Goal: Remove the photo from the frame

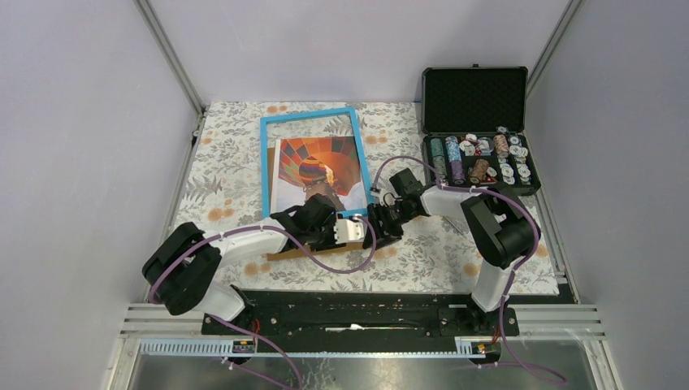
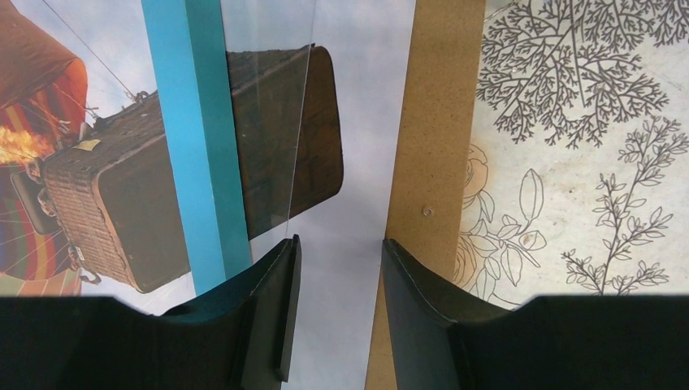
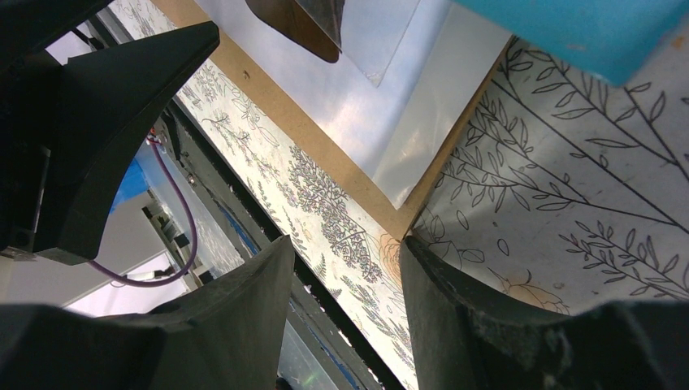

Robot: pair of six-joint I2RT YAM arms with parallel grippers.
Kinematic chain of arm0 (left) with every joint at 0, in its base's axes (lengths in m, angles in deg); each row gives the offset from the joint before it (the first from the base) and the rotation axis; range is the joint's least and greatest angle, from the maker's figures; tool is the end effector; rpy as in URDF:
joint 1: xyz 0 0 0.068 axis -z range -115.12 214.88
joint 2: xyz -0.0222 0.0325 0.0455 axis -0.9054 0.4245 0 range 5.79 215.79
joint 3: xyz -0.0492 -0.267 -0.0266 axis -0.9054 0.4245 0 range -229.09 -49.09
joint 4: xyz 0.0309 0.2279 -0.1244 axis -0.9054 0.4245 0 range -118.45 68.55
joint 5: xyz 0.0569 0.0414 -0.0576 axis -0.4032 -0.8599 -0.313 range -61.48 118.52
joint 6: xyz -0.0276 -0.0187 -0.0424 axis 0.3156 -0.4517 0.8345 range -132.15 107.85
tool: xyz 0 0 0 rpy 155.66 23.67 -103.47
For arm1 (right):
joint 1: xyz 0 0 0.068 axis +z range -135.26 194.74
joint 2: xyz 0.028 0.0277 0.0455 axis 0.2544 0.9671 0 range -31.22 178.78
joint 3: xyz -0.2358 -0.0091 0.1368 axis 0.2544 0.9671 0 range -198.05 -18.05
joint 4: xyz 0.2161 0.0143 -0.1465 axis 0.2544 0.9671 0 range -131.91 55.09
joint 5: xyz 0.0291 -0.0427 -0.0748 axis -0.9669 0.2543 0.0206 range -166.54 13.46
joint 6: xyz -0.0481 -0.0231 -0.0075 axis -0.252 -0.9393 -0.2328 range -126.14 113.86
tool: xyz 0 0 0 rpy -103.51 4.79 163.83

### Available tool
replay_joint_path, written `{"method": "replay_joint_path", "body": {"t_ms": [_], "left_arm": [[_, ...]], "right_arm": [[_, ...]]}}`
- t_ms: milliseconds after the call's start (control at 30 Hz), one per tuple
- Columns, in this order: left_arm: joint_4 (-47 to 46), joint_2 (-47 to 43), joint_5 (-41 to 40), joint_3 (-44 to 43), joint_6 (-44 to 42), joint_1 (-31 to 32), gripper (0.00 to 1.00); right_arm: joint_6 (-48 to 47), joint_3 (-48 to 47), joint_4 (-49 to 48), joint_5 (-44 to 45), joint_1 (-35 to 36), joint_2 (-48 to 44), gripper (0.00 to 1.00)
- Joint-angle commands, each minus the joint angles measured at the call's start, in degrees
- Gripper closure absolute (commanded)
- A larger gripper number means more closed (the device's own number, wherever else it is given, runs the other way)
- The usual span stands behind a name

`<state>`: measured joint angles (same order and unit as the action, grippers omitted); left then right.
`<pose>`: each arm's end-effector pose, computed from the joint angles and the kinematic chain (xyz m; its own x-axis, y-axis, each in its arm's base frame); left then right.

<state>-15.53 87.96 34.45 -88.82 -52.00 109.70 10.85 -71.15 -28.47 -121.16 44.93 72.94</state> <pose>0.1872 -0.1913 0.1639 0.0278 0.8709 -0.4908 0.9442 0.1383 0.2989 0.2709 0.1866 0.1270 -0.9270 -0.2989 -0.2264 -0.3644 0.5755 0.7321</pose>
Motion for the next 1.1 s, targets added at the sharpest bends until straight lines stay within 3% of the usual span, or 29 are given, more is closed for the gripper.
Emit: {"method": "replay_joint_path", "body": {"t_ms": [0,433,933,1067], "left_arm": [[-5.15,1.35,0.28,-1.27,1.17,-0.09,0.54],[-5.45,2.81,1.49,-2.30,1.06,-0.11,0.55],[-7.88,6.57,2.39,-3.82,2.76,0.34,0.57],[-8.09,7.18,2.55,-4.06,2.89,0.45,0.57]], "right_arm": [[0.26,-1.66,-0.21,1.58,-1.52,0.13,0.42],[1.02,-3.98,-1.80,6.23,-3.52,1.28,0.41],[5.58,-2.93,-6.35,-1.73,-2.38,5.08,0.43],[5.55,-2.84,-6.26,-1.49,-2.39,4.99,0.48]]}}
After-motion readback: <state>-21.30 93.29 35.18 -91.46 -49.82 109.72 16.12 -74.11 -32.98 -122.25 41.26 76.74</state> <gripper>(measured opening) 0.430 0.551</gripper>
